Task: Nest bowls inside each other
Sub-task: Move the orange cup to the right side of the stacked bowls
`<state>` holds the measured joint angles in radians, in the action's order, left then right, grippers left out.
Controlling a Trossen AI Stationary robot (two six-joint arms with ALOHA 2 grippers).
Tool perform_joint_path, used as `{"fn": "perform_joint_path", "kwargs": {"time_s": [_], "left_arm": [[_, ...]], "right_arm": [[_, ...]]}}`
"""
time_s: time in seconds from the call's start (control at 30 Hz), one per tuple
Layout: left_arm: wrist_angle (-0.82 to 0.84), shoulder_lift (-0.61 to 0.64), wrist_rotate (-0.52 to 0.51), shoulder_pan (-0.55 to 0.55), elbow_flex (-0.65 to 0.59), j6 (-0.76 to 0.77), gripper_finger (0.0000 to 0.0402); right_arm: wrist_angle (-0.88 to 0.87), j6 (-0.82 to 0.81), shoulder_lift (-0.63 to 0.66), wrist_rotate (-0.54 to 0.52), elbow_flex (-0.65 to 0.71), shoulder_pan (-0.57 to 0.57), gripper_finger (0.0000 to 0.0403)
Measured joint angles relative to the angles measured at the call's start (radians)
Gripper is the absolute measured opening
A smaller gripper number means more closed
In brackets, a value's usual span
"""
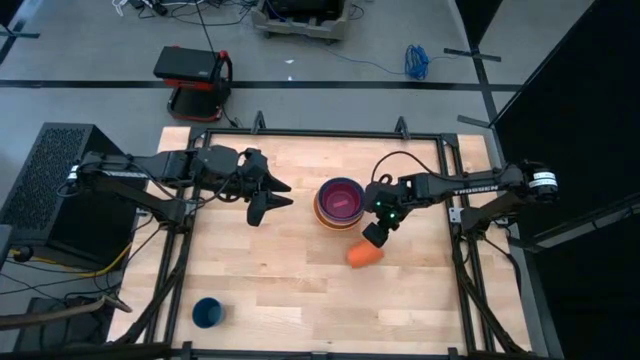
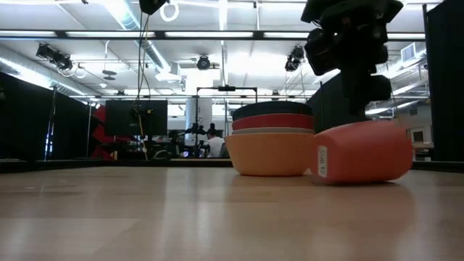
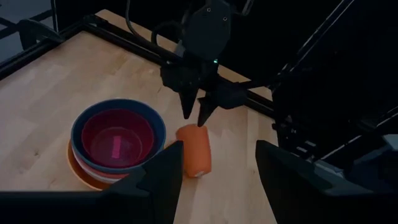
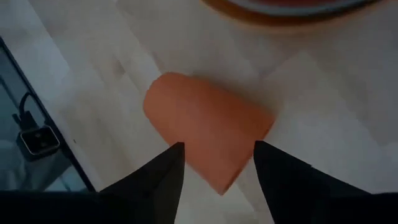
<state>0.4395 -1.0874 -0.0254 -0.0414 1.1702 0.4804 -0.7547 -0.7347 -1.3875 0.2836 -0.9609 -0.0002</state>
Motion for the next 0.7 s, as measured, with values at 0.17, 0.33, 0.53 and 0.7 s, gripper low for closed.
{"fn": "perform_joint_path", "kwargs": {"time_s": [0.17, 0.33, 0.53, 0.7], "left_arm": [[0.0, 0.0, 0.0, 0.0, 0.0, 0.001, 0.0188], [0.0, 0.0, 0.0, 0.0, 0.0, 0.002, 0.0188], [0.001, 0.0, 0.0, 0.0, 0.0, 0.002, 0.0188], [0.001, 0.0, 0.0, 0.0, 0.0, 0.0, 0.0188]], "right_arm": [[-0.035, -0.032, -0.001, 0.008, 0.036, 0.024, 0.0199], [-0.019, -0.093, 0.012, 0.019, 0.099, 0.056, 0.0206], [0.107, -0.238, 0.086, 0.039, 0.159, 0.132, 0.0201], [0.2, -0.389, 0.137, 0.029, 0.212, 0.229, 0.0199]]}}
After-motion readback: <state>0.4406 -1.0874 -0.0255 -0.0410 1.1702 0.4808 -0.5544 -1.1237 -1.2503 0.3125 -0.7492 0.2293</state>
